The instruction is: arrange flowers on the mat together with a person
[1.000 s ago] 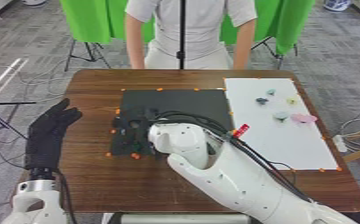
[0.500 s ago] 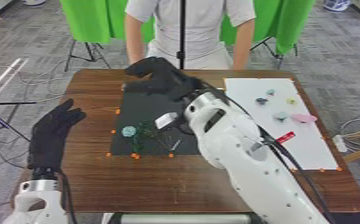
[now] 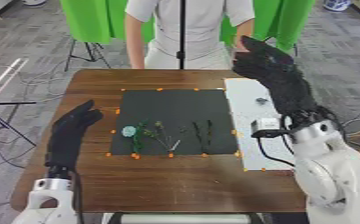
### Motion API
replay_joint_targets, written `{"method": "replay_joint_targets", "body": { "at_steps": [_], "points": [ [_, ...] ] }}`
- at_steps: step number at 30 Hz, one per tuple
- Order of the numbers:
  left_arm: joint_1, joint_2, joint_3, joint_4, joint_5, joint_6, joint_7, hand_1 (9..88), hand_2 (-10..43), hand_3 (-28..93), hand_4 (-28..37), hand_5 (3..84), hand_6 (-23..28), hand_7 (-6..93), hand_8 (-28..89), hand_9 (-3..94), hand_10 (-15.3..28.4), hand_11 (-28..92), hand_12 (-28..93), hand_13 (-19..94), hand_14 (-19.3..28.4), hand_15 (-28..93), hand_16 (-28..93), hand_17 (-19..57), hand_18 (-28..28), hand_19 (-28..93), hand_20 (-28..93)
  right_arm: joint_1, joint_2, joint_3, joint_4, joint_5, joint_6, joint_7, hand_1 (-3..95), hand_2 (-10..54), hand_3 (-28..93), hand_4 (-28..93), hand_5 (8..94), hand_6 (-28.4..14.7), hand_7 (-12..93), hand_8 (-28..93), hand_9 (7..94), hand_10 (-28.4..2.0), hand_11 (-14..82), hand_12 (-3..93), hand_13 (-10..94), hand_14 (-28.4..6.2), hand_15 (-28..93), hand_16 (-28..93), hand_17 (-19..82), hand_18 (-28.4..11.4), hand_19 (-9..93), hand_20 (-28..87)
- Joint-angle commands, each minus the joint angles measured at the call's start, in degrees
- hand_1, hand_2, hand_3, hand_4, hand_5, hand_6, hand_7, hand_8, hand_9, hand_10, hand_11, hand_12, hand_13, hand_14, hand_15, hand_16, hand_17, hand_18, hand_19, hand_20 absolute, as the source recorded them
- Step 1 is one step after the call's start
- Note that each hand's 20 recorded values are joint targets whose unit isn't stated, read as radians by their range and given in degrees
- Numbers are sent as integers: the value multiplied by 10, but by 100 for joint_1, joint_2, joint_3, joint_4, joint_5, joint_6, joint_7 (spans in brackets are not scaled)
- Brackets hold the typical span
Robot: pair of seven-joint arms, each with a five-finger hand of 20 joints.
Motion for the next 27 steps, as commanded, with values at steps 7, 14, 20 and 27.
{"method": "replay_joint_targets", "body": {
  "at_steps": [7,14,20,27],
  "points": [
    [-6,-74,133,-79,21,-91,-56,232,-49,685,-212,486,44,116,-48,475,138,176,162,370,189,201,42,28,136,64,162,-1553,-584,-19,143,829,1117,-651,78,30,769,-159,377,2,64,-68,416,-142,45,121,303,-136,74,180,171,-165,113,264],
    [-35,-127,141,-82,85,-153,-62,232,-49,685,-211,486,44,116,-48,475,138,176,162,370,189,200,43,28,137,65,162,-1600,-613,5,136,905,1133,-721,77,36,769,-161,388,1,72,-68,424,-142,48,122,313,-140,85,178,173,-167,117,269],
    [-68,-141,151,-76,74,-158,-55,233,-49,684,-212,486,44,117,-47,475,137,176,162,371,189,200,43,28,136,65,162,-1623,-625,8,127,979,1118,-729,78,39,769,-161,399,-1,79,-69,432,-143,50,125,330,-147,96,180,176,-168,124,274],
    [65,-187,75,-104,-20,-106,-58,234,-48,683,-211,486,44,118,-47,475,138,176,162,370,188,200,43,28,136,64,163,-1677,-659,42,113,970,1060,-695,79,40,770,-160,430,-4,87,-71,451,-143,55,129,348,-152,107,188,179,-170,127,279]
  ]
}}
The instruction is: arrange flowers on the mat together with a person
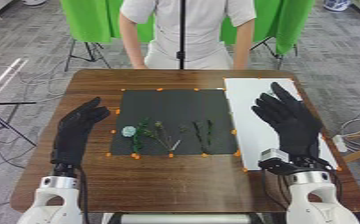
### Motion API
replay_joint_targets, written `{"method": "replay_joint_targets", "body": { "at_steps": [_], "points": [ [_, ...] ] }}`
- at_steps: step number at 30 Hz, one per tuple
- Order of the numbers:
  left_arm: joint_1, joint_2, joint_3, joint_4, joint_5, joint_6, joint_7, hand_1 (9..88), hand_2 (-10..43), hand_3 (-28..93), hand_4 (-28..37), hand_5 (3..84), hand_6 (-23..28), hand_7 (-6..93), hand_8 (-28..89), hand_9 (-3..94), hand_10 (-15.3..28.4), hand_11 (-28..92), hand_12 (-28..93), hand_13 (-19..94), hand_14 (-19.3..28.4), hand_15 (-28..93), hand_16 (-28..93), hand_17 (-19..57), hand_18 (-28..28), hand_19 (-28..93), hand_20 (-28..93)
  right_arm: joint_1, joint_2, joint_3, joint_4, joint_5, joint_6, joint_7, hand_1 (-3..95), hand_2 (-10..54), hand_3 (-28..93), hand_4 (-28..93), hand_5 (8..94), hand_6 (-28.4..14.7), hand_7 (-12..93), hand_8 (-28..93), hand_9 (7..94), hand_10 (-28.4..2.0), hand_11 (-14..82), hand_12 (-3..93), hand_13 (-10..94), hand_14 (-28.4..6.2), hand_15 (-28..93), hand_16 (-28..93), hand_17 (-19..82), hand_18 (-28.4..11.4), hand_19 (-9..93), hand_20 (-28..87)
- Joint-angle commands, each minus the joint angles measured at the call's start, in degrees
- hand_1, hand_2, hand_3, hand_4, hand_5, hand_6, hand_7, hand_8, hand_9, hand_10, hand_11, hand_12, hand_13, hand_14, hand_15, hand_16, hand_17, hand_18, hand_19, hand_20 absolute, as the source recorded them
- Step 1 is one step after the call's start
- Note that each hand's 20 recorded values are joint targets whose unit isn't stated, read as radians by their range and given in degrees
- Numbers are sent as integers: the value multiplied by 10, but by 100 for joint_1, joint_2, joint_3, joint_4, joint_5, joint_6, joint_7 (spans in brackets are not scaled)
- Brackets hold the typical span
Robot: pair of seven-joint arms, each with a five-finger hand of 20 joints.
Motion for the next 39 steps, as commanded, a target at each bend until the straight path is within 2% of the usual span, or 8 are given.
{"method": "replay_joint_targets", "body": {
  "at_steps": [1,6,13,19,26,30,36,39],
  "points": [
    [105,-93,-48,-15,-64,-17,-28,234,-48,683,-210,486,44,117,-48,475,138,176,162,370,188,201,43,28,136,64,163,-102,-79,22,-69,44,11,-1,79,40,770,-160,432,-4,87,-71,452,-144,55,129,349,-152,107,188,180,-170,127,280],
    [49,-9,-12,16,-53,-59,7,234,-48,683,-210,486,44,116,-48,475,137,176,162,370,189,201,44,28,136,64,163,-36,-6,8,-32,33,-116,26,83,42,766,-161,447,-5,92,-71,462,-145,58,131,359,-152,110,190,184,-170,130,283],
    [-15,-36,47,56,-23,-93,20,236,-46,680,-210,486,44,116,-48,476,138,176,162,369,189,200,44,27,136,64,163,-53,-58,58,-62,14,-109,-2,86,45,765,-161,463,-5,97,-72,476,-147,59,133,366,-151,113,192,186,-170,131,287],
    [163,-93,-16,-20,-44,-23,-18,235,-48,683,-208,485,43,118,-47,475,138,176,162,368,190,201,44,27,136,64,163,-138,-17,88,-95,20,-115,91,88,46,766,-161,467,-5,99,-74,482,-149,60,135,376,-153,119,198,187,-169,135,292],
    [64,-78,-28,-1,-59,-49,-51,236,-47,680,-209,486,45,115,-48,475,138,177,162,367,189,201,44,27,136,63,163,-144,-45,65,-108,31,-7,116,91,46,764,-161,474,-5,102,-74,489,-148,62,138,391,-155,126,209,186,-170,145,300],
    [167,-121,-83,-28,-94,-33,-104,235,-48,681,-208,486,45,115,-47,475,138,176,162,368,189,201,44,27,136,63,163,-139,-45,69,-111,16,-82,114,92,47,762,-160,476,-5,103,-75,490,-149,62,138,393,-155,125,213,186,-170,146,300],
    [36,-59,-15,38,-42,-111,-117,236,-47,680,-207,486,44,116,-48,475,138,176,162,367,189,200,44,27,136,63,163,-213,-66,115,-158,55,30,114,95,46,762,-160,479,-6,105,-75,493,-148,62,139,398,-155,125,215,187,-170,147,300],
    [7,-11,3,72,-91,-128,-134,236,-48,681,-207,486,44,116,-47,475,138,175,162,367,189,200,44,27,136,63,163,-207,-40,115,-151,47,-13,111,96,45,762,-160,481,-7,104,-75,495,-149,63,139,400,-155,125,216,188,-170,148,300]
  ]
}}
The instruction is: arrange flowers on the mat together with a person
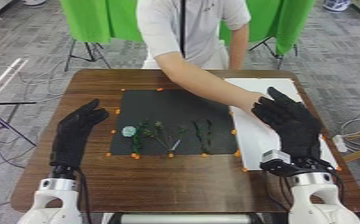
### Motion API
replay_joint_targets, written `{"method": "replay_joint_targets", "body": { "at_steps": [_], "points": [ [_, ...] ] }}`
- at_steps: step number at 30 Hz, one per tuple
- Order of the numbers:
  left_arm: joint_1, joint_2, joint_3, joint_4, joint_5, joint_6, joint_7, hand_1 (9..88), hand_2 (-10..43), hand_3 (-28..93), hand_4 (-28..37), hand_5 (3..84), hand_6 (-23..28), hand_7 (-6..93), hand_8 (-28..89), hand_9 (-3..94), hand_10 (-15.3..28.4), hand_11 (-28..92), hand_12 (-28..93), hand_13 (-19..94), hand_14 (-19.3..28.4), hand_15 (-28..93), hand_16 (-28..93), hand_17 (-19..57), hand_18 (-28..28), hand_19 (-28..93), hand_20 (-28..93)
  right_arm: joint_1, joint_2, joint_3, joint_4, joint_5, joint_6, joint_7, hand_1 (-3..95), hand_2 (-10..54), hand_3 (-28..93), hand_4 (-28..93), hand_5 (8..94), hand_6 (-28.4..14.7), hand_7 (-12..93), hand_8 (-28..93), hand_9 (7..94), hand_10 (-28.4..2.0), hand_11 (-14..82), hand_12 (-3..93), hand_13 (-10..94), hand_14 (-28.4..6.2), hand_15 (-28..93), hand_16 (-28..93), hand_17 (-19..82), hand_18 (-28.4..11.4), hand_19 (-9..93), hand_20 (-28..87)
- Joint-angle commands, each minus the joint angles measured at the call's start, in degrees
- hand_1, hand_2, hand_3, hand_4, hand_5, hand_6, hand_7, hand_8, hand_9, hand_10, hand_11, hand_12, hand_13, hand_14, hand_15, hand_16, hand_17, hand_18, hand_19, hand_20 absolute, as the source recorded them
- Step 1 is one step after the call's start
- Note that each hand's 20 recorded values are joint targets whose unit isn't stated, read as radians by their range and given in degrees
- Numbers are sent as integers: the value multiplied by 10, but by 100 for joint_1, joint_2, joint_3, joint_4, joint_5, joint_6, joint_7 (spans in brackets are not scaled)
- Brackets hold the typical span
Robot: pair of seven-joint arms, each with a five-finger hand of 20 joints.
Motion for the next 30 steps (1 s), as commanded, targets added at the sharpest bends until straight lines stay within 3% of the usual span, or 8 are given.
{"method": "replay_joint_targets", "body": {
  "at_steps": [1,7,15,20,30],
  "points": [
    [-45,51,45,72,-37,-116,-99,236,-48,682,-207,486,45,115,-48,475,138,175,162,367,189,200,44,27,136,63,163,-112,-8,35,-78,18,7,-24,97,45,762,-160,482,-7,104,-75,495,-148,63,139,400,-155,125,216,188,-170,148,300],
    [-73,28,42,72,-9,-105,-23,236,-47,680,-208,485,44,116,-48,474,137,175,162,367,189,200,44,27,136,63,163,-50,-11,11,-72,43,92,-57,99,47,759,-160,485,-6,107,-75,497,-146,63,140,406,-155,128,219,188,-169,149,301],
    [103,-17,-71,-6,-64,-56,-86,236,-47,679,-207,486,43,118,-48,475,138,176,162,366,190,199,44,26,136,63,163,-95,77,-63,-86,36,50,50,105,46,757,-160,488,-7,109,-76,496,-147,63,140,410,-155,129,222,189,-169,152,303],
    [2,9,-50,19,-63,-50,-67,236,-46,679,-207,484,43,117,-48,473,138,175,162,366,190,199,44,26,136,63,163,-61,90,-84,-66,66,97,74,106,45,758,-159,490,-8,109,-76,496,-147,63,140,411,-156,128,223,190,-169,152,303],
    [63,22,-95,20,-75,-27,-103,236,-46,680,-207,485,45,115,-48,473,138,175,161,366,190,198,44,26,136,63,163,-54,104,-115,-53,69,101,120,109,42,759,-159,489,-7,111,-77,500,-147,64,141,410,-155,128,224,190,-169,152,304]
  ]
}}
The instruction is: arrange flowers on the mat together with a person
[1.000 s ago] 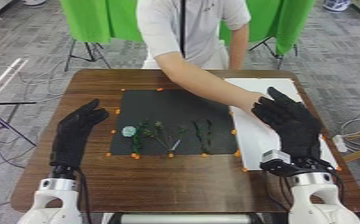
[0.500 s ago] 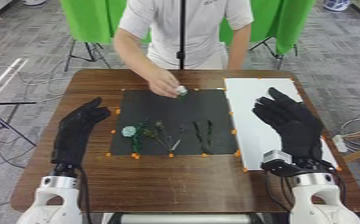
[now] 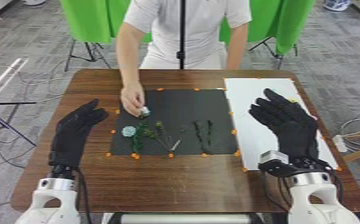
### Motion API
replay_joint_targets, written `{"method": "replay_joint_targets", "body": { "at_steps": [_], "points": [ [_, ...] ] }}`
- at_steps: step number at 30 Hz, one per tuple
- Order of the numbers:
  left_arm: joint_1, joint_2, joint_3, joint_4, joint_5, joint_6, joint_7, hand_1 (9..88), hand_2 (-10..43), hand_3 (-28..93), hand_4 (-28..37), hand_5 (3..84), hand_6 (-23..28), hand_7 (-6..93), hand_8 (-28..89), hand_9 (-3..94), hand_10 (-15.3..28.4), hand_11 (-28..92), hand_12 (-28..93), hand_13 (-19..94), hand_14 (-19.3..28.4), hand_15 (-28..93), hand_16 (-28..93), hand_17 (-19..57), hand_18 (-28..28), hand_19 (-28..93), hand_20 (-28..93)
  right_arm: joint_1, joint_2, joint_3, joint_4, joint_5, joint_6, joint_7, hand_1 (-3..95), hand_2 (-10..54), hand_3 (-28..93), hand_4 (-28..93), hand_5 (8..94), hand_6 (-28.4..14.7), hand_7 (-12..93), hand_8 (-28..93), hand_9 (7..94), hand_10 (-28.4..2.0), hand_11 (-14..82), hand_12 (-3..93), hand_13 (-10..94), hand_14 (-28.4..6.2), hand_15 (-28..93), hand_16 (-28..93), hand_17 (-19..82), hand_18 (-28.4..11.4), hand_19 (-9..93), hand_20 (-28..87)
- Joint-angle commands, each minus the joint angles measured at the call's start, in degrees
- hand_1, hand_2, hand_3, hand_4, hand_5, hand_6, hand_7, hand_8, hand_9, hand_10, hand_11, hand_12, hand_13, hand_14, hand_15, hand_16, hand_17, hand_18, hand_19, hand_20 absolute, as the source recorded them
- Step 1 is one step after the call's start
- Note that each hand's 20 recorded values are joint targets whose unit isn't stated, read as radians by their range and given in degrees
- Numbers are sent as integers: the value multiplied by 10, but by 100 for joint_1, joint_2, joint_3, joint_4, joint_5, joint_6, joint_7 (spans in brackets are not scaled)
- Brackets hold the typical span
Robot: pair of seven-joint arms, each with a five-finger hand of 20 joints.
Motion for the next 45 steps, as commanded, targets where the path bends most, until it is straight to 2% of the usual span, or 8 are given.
{"method": "replay_joint_targets", "body": {
  "at_steps": [1,12,20,30,35,40,42,45],
  "points": [
    [62,-9,-37,13,-41,36,-67,236,-46,680,-207,485,45,115,-47,473,138,175,161,366,190,198,44,26,136,63,163,-34,27,-29,-25,33,35,30,109,42,759,-159,489,-7,111,-77,500,-147,64,140,411,-155,128,224,190,-169,152,304],
    [129,231,-167,4,-48,40,-43,235,-48,681,-206,484,44,115,-47,472,139,174,162,366,189,199,45,26,136,64,163,22,31,10,3,-20,-19,-82,108,39,761,-158,490,-7,110,-77,499,-146,64,140,410,-154,128,223,190,-169,153,304],
    [95,191,-168,18,-24,28,-41,235,-49,682,-207,485,45,115,-47,471,138,173,162,366,189,198,45,26,136,63,163,47,34,7,9,-40,32,-92,115,30,764,-159,490,-7,112,-77,500,-146,64,140,410,-153,128,224,190,-169,153,304],
    [91,-6,-191,12,-45,132,62,236,-51,682,-205,483,44,116,-47,469,137,174,163,363,188,196,45,24,148,69,161,270,288,278,46,-595,293,-402,163,-30,771,-160,492,-4,120,-79,503,-143,66,147,413,-147,130,224,192,-167,164,314],
    [134,-5,-188,-2,-64,134,47,240,-55,681,-203,481,45,115,-47,456,137,171,163,358,187,191,46,29,165,82,161,538,702,520,47,-2184,894,-293,212,-75,768,-166,491,-2,131,-83,503,-139,66,151,422,-140,134,225,194,-168,215,346],
    [155,0,-185,-16,-47,149,68,242,-57,680,-201,478,45,114,-46,451,136,171,164,356,186,189,48,29,168,95,161,1007,1458,643,334,-4861,1571,613,264,-94,760,-174,502,-5,145,-89,519,-140,72,165,480,-133,151,232,216,-156,323,395],
    [156,6,-191,-27,-56,177,63,242,-58,680,-201,478,45,114,-46,452,137,171,164,356,187,189,48,28,164,94,160,1144,1775,726,569,-5814,1546,847,278,-95,760,-178,515,-4,154,-90,538,-138,84,176,512,-129,160,238,221,-154,368,411],
    [187,2,-197,-54,-42,194,72,243,-57,679,-200,479,45,114,-46,455,138,173,165,357,187,191,49,27,158,89,159,1233,2142,919,785,-6644,944,1142,291,-95,761,-188,525,-1,165,-93,544,-135,99,188,538,-126,167,248,223,-156,425,430]
  ]
}}
